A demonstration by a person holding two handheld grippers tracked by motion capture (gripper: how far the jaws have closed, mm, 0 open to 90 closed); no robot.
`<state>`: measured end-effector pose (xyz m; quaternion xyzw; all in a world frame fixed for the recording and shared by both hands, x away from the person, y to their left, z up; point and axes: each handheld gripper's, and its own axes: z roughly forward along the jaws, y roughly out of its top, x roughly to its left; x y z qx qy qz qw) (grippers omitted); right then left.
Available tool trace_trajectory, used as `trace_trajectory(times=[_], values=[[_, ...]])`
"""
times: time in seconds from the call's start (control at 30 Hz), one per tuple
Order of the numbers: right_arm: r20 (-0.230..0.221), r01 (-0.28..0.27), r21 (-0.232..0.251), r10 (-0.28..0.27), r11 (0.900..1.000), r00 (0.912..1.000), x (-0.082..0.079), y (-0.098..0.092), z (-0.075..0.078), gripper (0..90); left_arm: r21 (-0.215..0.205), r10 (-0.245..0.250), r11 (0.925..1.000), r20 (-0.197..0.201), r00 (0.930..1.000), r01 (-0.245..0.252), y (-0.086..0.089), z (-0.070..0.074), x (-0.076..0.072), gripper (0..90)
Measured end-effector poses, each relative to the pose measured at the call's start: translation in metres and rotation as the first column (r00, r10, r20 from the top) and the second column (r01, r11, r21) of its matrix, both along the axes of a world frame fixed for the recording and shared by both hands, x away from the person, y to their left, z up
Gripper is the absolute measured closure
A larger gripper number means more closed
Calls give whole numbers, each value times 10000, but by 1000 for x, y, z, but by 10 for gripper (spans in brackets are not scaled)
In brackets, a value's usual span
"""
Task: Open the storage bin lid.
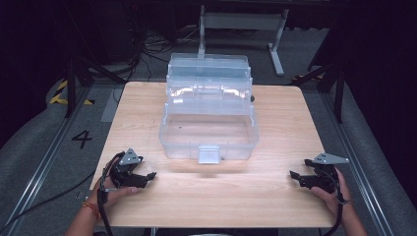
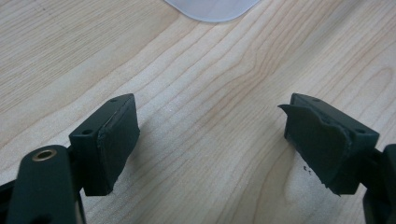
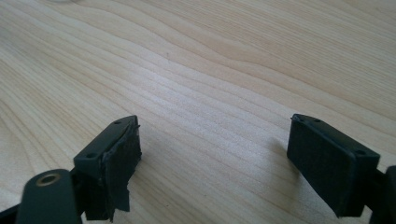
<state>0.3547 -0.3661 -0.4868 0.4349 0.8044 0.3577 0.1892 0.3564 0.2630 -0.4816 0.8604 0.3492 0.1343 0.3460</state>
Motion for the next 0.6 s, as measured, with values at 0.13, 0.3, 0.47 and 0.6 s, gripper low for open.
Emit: trace_trajectory(times=[0.13,0.3,0.47,0.6], values=[[-10,113,1,-113,9999,9999,0,0,0,159,31,2,10000,-50,10000,-2,0,0,0,179],[-33,167,1,-167,9999,9999,0,0,0,155,-19,17,10000,-86,10000,-17,-1,0,0,175],[-42,200,-6,-200,9998,9998,0,0,0,151,-33,13,10000,-84,10000,-14,-1,0,1,173],[-44,237,-11,-238,9997,9997,0,0,0,150,-29,-6,10000,-92,10000,6,-1,0,1,173]])
